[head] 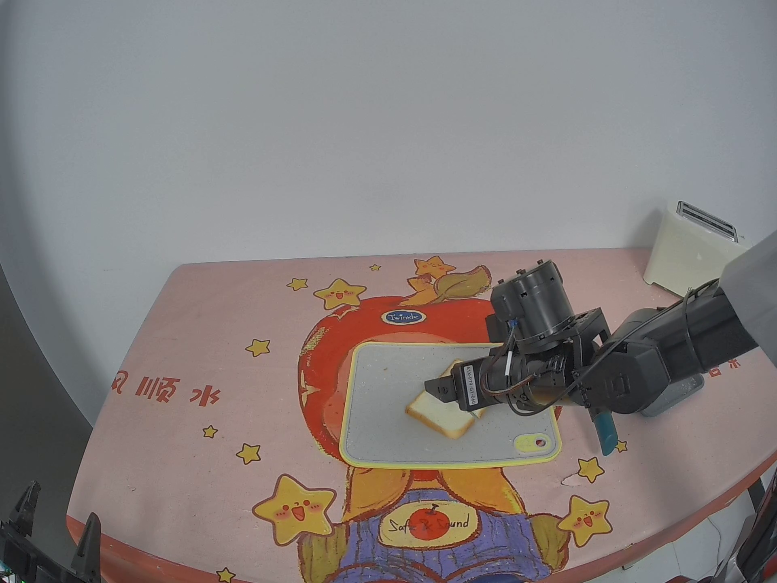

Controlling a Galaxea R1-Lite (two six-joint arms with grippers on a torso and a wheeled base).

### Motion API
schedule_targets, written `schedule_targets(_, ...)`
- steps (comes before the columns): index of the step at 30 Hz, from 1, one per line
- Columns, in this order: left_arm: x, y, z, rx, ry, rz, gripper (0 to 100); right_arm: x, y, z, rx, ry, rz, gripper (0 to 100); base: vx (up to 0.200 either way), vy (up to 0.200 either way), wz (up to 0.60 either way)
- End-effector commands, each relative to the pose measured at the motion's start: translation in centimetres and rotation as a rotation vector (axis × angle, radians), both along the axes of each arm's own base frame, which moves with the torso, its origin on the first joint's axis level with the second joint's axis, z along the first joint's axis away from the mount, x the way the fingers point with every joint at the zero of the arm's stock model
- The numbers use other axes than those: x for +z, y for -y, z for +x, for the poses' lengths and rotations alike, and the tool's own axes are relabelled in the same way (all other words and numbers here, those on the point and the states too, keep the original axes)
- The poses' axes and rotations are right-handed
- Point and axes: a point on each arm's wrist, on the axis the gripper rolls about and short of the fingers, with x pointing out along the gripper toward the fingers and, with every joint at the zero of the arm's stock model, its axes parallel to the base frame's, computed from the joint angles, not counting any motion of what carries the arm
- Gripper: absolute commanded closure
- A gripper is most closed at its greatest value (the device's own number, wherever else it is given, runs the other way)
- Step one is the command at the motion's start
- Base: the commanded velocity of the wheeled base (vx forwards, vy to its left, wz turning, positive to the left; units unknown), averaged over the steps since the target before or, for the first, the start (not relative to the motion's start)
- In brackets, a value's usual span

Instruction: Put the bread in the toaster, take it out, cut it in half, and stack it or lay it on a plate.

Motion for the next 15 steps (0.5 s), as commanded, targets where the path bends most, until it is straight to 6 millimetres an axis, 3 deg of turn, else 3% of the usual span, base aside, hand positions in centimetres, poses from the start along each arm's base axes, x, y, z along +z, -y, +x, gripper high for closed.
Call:
schedule_targets(1, -0.5, 0.0, 0.1, 0.000, -0.007, 0.000, 0, -0.6, -0.9, -0.4, 0.004, -0.021, 0.009, 0, 0.000, 0.000, 0.00)
schedule_targets(9, -0.5, 0.0, 0.1, 0.000, -0.007, 0.000, 0, 0.5, -2.6, -2.2, 0.042, -0.015, 0.055, 0, 0.000, 0.000, 0.00)
schedule_targets(15, -0.5, 0.0, 0.1, 0.000, -0.006, 0.000, 0, 0.9, -2.7, -2.6, 0.028, -0.006, 0.063, 0, 0.000, 0.000, 0.00)
